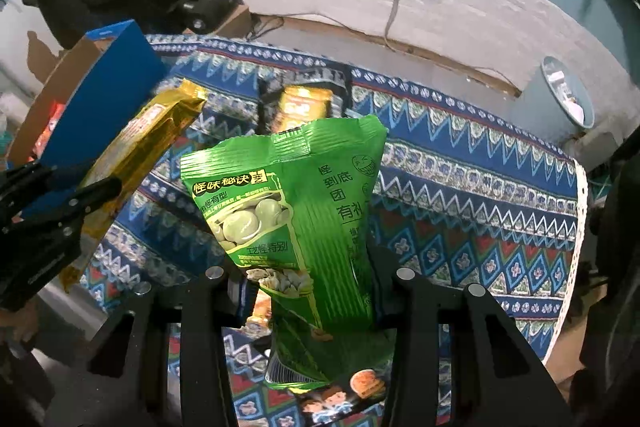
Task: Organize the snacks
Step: 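Grasp the gold snack bar with the left tool while the right tool grasps the green packet, then lift both snacks and carry them over the cardboard box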
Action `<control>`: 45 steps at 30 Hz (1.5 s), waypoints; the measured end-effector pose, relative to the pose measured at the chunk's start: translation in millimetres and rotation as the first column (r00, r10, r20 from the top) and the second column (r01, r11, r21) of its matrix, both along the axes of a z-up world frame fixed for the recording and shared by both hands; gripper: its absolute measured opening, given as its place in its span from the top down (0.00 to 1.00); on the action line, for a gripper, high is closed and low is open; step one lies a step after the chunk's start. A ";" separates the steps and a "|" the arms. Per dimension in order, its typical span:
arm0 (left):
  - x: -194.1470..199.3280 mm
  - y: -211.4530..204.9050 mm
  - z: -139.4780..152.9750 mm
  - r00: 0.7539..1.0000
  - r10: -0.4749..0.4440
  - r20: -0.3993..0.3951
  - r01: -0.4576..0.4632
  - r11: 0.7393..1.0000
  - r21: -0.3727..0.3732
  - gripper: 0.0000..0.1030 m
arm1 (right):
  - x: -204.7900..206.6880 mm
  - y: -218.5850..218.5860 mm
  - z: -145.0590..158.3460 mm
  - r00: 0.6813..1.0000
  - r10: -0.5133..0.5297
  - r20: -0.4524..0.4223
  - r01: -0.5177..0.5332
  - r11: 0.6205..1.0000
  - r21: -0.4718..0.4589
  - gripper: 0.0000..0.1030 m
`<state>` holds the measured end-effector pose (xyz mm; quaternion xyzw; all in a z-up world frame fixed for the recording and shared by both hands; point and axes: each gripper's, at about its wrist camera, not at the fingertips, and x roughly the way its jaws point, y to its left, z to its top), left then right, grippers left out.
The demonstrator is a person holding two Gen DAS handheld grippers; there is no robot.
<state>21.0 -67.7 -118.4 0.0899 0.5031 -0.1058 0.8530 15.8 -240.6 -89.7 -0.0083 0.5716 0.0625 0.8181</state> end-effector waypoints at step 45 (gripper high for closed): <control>-30.3 147.5 94.1 0.929 0.204 0.308 -0.224 0.974 0.030 0.72 | 51.6 188.3 62.9 0.956 0.259 0.136 -0.269 0.961 0.063 0.60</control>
